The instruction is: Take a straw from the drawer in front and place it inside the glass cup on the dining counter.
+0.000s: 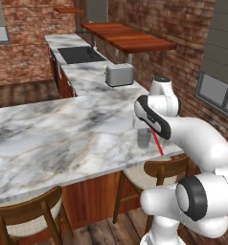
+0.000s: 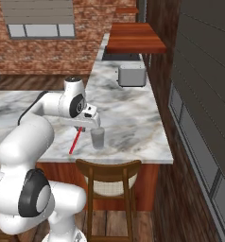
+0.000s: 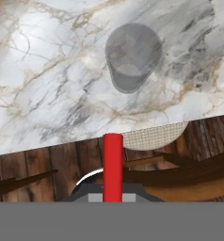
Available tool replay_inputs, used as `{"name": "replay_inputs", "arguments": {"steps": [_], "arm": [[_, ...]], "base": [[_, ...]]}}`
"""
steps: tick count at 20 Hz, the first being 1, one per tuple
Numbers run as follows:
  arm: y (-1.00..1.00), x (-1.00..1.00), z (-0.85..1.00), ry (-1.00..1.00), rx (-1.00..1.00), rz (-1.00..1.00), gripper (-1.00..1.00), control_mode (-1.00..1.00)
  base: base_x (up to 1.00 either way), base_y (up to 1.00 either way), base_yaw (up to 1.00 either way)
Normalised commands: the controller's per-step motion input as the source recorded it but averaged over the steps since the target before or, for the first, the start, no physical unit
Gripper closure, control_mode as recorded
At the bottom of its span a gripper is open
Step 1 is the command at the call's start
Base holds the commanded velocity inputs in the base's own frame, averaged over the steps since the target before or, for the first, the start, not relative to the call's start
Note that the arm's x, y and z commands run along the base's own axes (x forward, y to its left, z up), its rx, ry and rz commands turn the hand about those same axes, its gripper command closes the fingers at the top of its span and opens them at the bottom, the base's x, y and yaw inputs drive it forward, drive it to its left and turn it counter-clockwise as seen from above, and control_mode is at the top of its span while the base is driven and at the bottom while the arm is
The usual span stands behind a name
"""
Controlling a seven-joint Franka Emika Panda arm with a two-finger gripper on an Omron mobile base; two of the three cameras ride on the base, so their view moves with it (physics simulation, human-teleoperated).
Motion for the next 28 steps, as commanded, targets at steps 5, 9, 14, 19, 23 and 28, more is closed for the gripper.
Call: {"name": "replay_inputs", "arguments": {"steps": [5,9,14,19,23,28], "arm": [[0.02,0.00,0.00,0.01,0.01,0.01,1.00,-1.00],[0.57,0.00,0.18,-0.07,0.00,-0.09,1.00,-1.00],[0.74,0.06,0.17,-0.18,-0.02,-0.38,1.00,-1.00],[0.58,0.21,0.15,-0.32,-0.11,-0.56,1.00,-1.00],[0.47,0.41,0.04,-0.38,-0.16,-0.66,1.00,-1.00],[0.11,0.61,0.01,-0.30,-0.20,-0.64,1.00,-1.00]], "base": [[0.04,0.00,0.02],[0.00,0.00,0.00],[0.00,0.00,0.00],[0.00,0.00,0.00],[0.00,0.00,0.00],[0.00,0.00,0.00]]}}
